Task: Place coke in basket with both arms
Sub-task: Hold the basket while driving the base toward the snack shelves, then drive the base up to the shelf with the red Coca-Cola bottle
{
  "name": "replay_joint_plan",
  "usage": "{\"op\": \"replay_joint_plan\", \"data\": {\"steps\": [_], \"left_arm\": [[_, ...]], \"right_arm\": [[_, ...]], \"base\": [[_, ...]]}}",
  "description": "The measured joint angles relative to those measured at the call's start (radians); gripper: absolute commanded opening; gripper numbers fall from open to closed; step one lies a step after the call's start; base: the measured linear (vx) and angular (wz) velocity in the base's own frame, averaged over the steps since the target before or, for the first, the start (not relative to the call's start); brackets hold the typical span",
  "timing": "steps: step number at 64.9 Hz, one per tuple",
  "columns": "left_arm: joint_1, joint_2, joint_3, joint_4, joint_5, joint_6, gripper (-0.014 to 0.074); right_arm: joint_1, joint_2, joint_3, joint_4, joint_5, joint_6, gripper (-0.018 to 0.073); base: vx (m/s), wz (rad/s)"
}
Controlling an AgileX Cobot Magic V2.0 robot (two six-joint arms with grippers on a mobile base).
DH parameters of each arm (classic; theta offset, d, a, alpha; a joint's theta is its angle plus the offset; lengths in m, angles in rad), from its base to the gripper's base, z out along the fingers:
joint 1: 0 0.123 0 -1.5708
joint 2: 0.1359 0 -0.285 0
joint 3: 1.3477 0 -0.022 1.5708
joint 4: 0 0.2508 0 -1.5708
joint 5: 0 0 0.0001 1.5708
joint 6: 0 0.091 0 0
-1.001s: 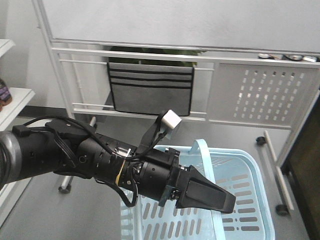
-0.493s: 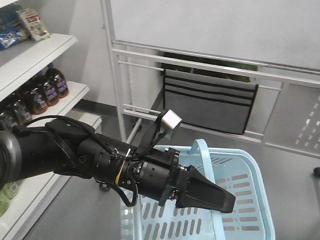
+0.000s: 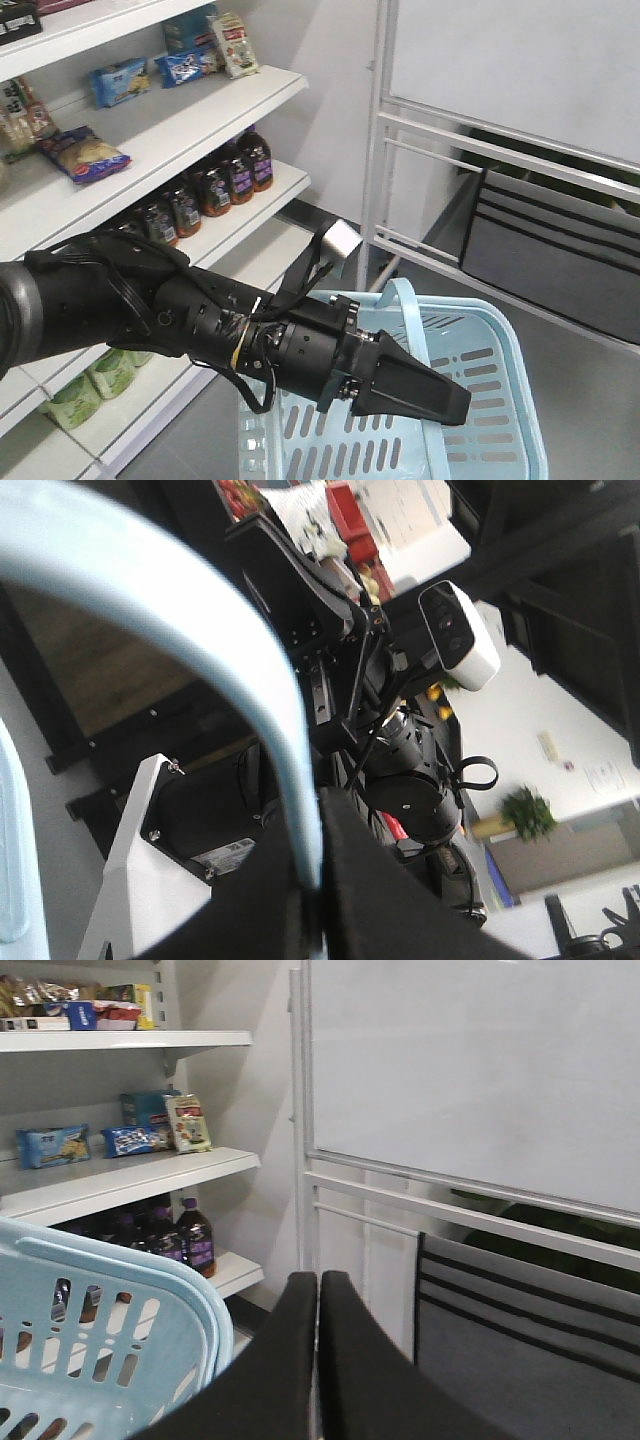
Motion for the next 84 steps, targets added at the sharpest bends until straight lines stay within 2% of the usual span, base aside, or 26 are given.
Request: {"op": "replay_joint_plan", "data": {"steps": [84], "left_arm": [[0.0,0.0,0.0,0.0,0.0,0.0,-0.0005]], "right_arm": [[0.0,0.0,0.0,0.0,0.0,0.0,-0.0005]], "base": [[0.11,0.45]]}}
